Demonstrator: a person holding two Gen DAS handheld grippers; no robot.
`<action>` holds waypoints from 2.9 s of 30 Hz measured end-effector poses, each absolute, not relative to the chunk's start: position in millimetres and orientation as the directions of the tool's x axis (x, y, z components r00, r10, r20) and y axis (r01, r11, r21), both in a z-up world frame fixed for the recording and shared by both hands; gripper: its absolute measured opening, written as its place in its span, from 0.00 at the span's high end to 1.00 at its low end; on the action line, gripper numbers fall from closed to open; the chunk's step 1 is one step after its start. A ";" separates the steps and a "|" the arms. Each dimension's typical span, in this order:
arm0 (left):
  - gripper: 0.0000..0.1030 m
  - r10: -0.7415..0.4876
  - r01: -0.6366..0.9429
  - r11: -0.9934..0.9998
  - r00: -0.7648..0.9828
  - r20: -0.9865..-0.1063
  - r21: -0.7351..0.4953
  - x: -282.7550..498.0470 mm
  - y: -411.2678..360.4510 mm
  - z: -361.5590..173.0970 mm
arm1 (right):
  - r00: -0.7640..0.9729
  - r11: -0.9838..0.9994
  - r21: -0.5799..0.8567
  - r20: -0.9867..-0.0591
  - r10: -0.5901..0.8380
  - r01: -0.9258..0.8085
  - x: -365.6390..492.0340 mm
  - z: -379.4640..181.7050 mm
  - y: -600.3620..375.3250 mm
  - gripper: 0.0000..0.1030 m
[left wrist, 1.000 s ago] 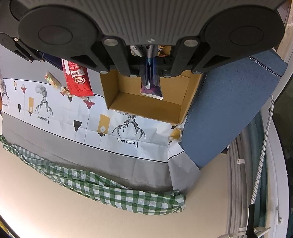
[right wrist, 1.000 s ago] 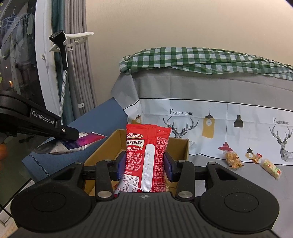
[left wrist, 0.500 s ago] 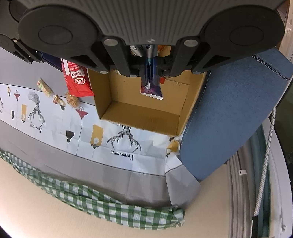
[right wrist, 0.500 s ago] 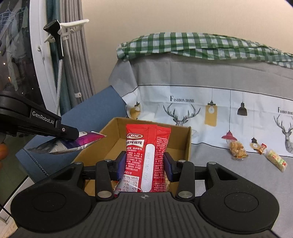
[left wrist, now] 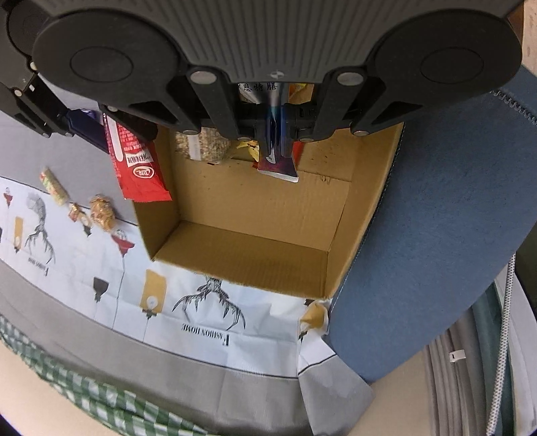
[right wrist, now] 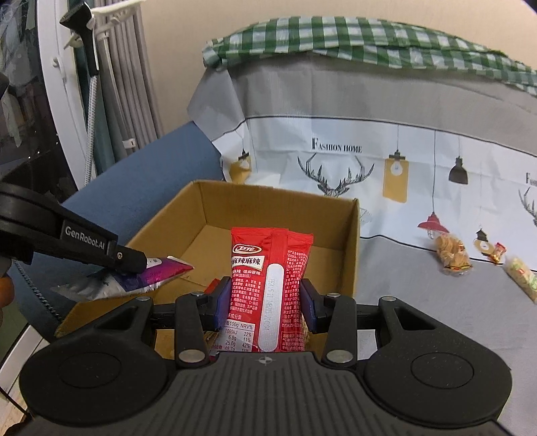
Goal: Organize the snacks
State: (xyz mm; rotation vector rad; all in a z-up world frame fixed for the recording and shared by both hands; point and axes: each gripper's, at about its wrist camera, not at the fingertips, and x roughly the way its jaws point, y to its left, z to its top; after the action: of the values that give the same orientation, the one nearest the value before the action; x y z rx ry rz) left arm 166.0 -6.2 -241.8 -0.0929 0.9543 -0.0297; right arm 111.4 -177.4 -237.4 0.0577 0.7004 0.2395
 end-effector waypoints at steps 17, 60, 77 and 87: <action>0.00 0.013 -0.074 0.997 0.583 -0.812 -0.037 170.4 10.3 -247.7 | 0.740 0.973 0.138 -0.632 0.231 -0.186 138.8 -261.7 -183.4 0.09; 0.00 0.110 -0.151 0.989 0.699 -0.706 0.005 -48.8 -20.8 -194.3 | 0.815 0.959 0.121 -0.508 0.280 -0.254 -88.5 -174.6 -200.3 0.01; 0.00 0.144 -0.124 0.989 0.658 -0.739 0.082 -23.8 -41.6 -205.0 | 0.795 0.955 0.184 -0.531 0.295 -0.232 -72.1 -192.1 -216.8 0.01; 0.00 0.162 -0.098 0.987 0.627 -0.762 0.129 2.3 -64.9 -211.3 | 0.779 0.948 0.240 -0.546 0.309 -0.208 -54.4 -207.2 -238.0 0.01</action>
State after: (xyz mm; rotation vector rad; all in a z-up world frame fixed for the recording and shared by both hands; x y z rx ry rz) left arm 2.3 -64.9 -211.3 0.0777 0.8804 0.1497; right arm -54.4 -238.0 -207.2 0.1700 0.6179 0.2809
